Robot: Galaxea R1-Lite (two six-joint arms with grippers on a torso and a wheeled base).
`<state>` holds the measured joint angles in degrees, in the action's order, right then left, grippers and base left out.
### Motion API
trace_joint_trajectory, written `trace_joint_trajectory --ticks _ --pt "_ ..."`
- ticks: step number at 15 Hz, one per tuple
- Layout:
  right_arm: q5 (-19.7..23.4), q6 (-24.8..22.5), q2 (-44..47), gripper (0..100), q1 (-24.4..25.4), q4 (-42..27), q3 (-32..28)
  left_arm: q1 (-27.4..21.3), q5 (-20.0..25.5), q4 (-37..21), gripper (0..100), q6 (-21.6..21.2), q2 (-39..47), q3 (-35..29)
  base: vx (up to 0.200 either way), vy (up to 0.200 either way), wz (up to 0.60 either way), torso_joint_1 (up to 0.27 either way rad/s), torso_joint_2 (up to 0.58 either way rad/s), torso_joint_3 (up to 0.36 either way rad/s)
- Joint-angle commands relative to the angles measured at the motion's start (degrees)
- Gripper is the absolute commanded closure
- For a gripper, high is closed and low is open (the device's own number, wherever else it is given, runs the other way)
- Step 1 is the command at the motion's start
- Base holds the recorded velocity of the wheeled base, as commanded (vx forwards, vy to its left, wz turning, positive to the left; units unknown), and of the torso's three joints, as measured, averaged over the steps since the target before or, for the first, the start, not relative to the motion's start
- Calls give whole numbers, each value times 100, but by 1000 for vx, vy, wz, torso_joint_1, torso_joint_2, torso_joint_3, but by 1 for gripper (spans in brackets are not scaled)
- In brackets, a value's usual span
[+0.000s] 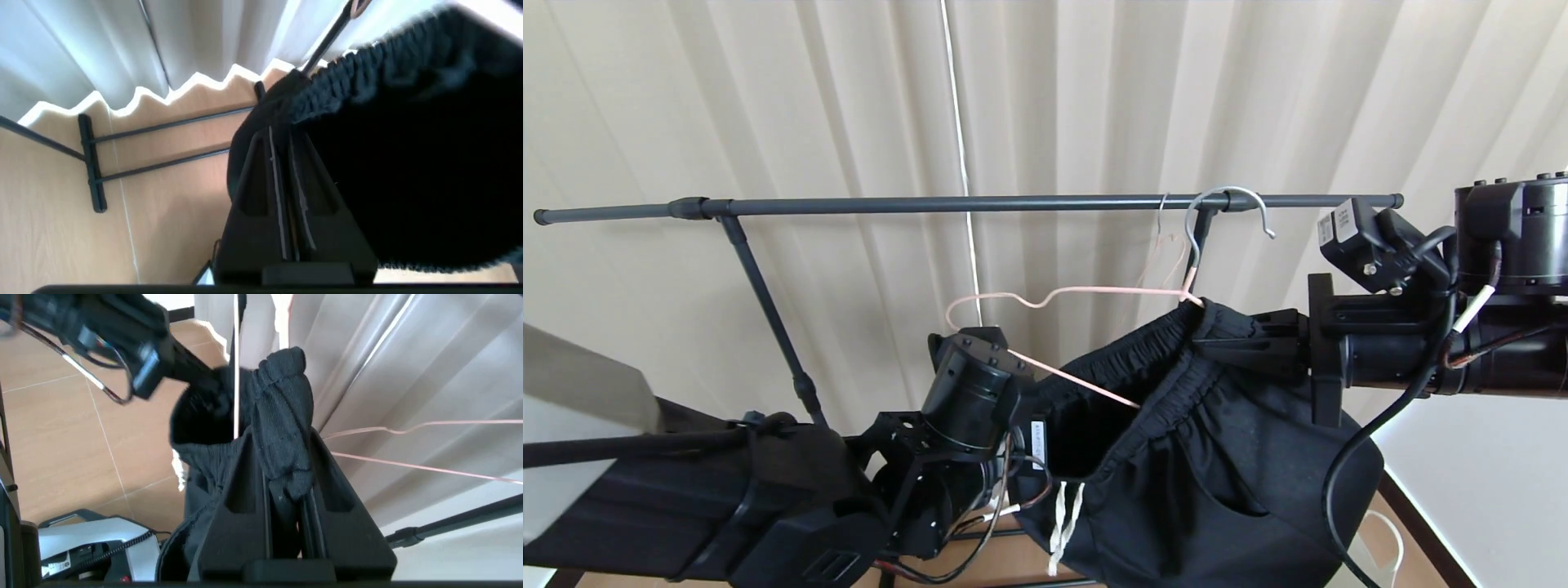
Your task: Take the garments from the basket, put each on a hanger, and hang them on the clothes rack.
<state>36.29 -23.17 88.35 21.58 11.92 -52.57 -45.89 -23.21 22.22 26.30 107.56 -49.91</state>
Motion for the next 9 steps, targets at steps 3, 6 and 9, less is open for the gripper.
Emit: trace_joint_trajectory --ticks 3,6,9 --pt "1 -12 376 100 -4 -6 -34 141 -8 10 100 7 -490 148 0 0 0 0 0 0" --pt "-8 -12 456 100 -4 117 27 405 1 10 100 7 -675 183 0 0 0 0 0 0" --pt "-43 -12 482 100 -4 117 27 598 1 10 100 -2 -701 183 0 0 0 0 0 0"
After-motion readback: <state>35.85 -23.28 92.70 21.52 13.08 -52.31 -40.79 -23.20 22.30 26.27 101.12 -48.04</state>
